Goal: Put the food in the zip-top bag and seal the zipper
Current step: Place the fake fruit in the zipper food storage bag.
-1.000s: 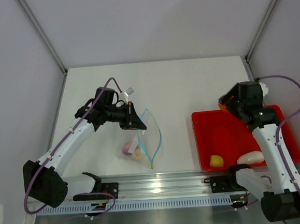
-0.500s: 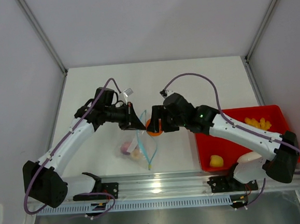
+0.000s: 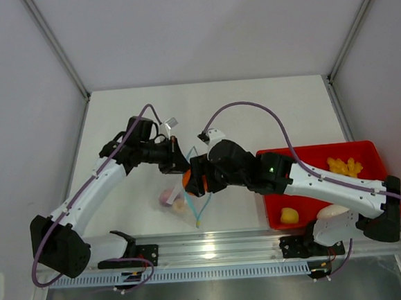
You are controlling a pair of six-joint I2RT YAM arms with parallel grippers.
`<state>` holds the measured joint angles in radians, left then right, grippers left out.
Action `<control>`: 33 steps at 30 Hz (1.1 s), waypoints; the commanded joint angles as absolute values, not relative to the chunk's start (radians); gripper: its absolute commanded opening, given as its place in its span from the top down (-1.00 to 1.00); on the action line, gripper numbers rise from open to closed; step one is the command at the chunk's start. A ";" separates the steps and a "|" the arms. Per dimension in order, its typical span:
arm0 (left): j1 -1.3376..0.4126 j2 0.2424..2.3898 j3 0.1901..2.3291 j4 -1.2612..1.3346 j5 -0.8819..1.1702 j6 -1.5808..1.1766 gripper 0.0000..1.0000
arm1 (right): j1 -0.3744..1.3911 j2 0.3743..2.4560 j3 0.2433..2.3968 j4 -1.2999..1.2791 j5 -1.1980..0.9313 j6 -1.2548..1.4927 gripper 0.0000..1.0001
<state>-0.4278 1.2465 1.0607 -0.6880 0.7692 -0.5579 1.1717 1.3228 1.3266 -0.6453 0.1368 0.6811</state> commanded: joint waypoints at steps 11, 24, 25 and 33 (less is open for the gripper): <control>-0.434 1.235 1.166 -0.687 0.793 -0.552 0.99 | 1.246 1.318 1.316 -0.637 0.256 0.678 1.00; -0.434 1.183 1.193 -0.635 0.945 -0.655 0.99 | 1.149 1.288 1.250 -0.557 0.256 0.621 0.96; -0.436 1.184 1.193 -0.634 0.949 -0.660 0.99 | 1.149 1.298 1.265 -0.549 0.256 0.606 0.90; -0.436 1.178 1.175 -0.643 0.931 -0.654 0.99 | 1.172 1.361 1.382 -0.592 0.264 0.566 -0.51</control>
<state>-0.4290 1.2060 1.1545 -0.6609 0.9020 -0.6380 1.1522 1.3632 1.2995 -0.6022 0.2295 0.6018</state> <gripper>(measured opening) 0.005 0.745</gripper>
